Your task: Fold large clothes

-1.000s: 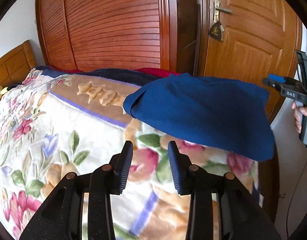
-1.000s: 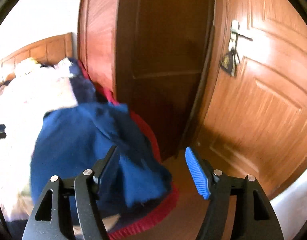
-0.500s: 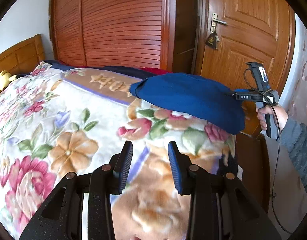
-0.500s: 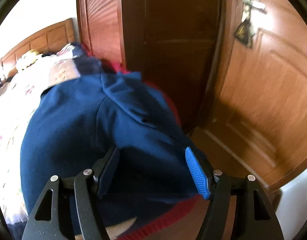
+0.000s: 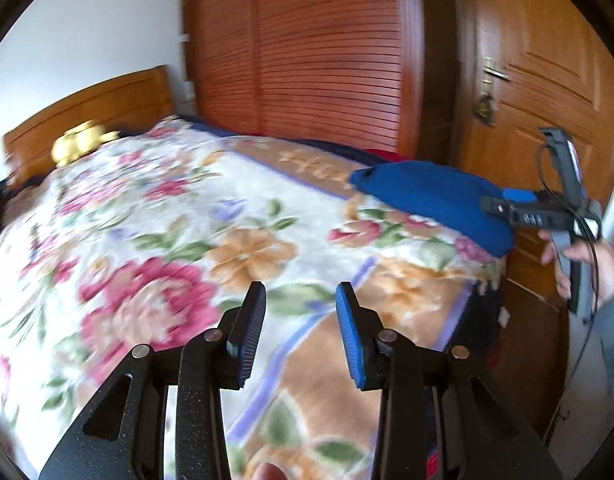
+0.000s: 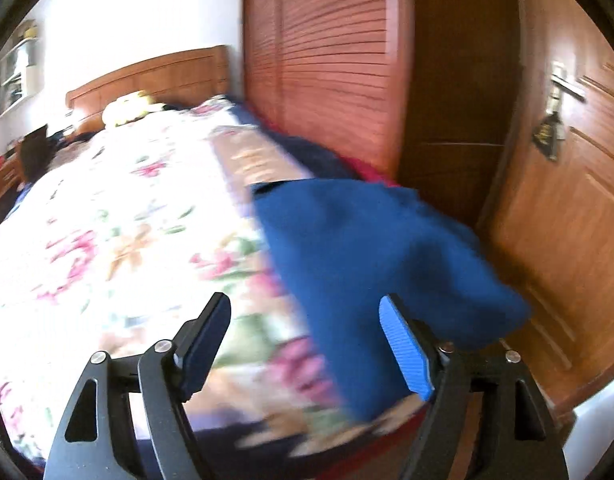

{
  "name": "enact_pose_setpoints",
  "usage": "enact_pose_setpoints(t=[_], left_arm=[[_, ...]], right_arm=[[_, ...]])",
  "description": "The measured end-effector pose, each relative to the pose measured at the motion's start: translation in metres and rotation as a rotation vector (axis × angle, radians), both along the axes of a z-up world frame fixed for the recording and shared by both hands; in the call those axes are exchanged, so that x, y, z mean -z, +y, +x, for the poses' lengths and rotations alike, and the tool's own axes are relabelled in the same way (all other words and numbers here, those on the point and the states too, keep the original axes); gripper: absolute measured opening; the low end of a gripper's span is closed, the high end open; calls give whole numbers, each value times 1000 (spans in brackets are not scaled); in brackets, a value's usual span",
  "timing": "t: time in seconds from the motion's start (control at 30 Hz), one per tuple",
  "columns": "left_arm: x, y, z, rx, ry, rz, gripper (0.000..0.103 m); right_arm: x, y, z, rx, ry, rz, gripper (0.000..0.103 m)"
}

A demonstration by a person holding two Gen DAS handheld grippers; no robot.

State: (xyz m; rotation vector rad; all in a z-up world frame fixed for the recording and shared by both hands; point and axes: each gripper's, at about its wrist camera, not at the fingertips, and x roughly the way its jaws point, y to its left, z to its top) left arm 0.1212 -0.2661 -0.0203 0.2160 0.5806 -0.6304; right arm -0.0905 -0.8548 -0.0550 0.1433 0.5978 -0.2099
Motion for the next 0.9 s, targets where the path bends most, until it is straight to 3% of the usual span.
enact_pose_setpoints(t=[0.37,0.6,0.73,0.9], left_arm=[[10,132,-24,-293,20,-4,37],[8,207,-36,-459,-4,-15,37],[6,236,-40,-516,-2,-30,37],[0,258,-49,-562,-19,-44,37]], right_arm=[[-3,162,-15,-240,-36,36,80],[-5,241,-12,-369,-52,52,80],[-4,287,-13,-432,-59,60,80],[-3,313,-4,-484,-78,72,80]])
